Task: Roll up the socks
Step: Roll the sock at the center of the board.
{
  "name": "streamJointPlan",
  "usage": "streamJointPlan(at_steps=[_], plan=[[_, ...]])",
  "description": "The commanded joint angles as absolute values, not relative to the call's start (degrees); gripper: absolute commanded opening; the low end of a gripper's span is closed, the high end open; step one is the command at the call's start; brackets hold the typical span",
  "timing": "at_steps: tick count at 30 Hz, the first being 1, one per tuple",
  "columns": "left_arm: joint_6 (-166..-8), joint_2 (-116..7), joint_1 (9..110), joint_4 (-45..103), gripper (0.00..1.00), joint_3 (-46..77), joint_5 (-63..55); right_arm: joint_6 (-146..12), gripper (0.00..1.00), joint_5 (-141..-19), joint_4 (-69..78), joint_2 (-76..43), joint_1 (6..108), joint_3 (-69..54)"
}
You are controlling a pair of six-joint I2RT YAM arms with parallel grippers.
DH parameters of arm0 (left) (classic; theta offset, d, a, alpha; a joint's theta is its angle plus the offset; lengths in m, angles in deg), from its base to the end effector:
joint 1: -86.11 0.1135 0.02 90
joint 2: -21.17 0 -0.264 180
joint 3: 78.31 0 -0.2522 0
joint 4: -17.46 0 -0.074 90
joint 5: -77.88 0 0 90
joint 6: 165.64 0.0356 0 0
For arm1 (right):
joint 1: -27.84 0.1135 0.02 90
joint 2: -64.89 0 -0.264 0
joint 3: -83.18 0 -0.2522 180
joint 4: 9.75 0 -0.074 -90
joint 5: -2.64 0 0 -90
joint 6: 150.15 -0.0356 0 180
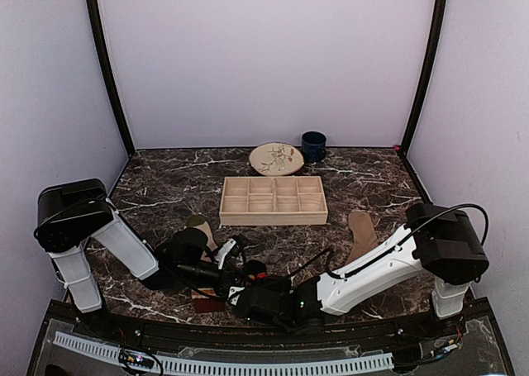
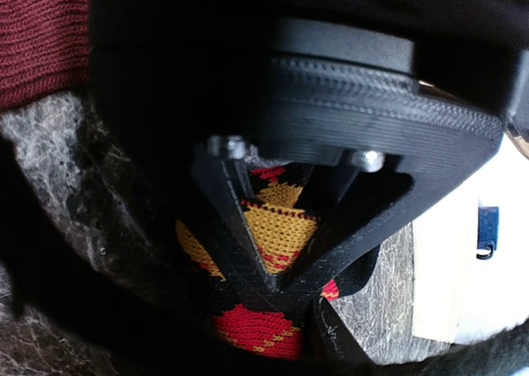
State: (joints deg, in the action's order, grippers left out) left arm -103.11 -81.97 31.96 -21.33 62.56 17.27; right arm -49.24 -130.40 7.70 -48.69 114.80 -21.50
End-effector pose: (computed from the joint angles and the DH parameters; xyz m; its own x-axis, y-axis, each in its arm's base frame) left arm 0.1531 -0.2417 0.0991 -0.6671 0.2370 -0.7062 0.7422 0.2928 -0.6028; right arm 0.0444 0.3782 0.1167 0.0913 -0.8901 -0.4465 -0.7049 0.2589 -0.6603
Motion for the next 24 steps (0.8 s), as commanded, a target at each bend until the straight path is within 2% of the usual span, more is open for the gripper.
streamJointPlan(at_steps=[1, 7, 17, 24], plan=[[-102.9, -82.5, 31.3, -19.8, 0.0, 62.8, 21.6, -48.4, 0.35, -126.3, 7.9, -52.4, 112.9, -22.4], [-102.8, -83.1, 31.4, -20.9, 0.0, 63.0, 22.6, -48.0, 0.35, -126.3, 7.2, -52.5, 112.5, -22.5], [-102.9, -81.4, 31.5, -21.3, 0.0, 64.2, 21.8, -48.5, 0.11, -123.7, 8.7, -52.3, 111.3, -22.4], [-103.0, -81.8, 31.6, -21.1, 0.0, 63.7, 22.0, -48.5, 0.06, -122.7, 8.9, -52.1, 110.9, -22.2]])
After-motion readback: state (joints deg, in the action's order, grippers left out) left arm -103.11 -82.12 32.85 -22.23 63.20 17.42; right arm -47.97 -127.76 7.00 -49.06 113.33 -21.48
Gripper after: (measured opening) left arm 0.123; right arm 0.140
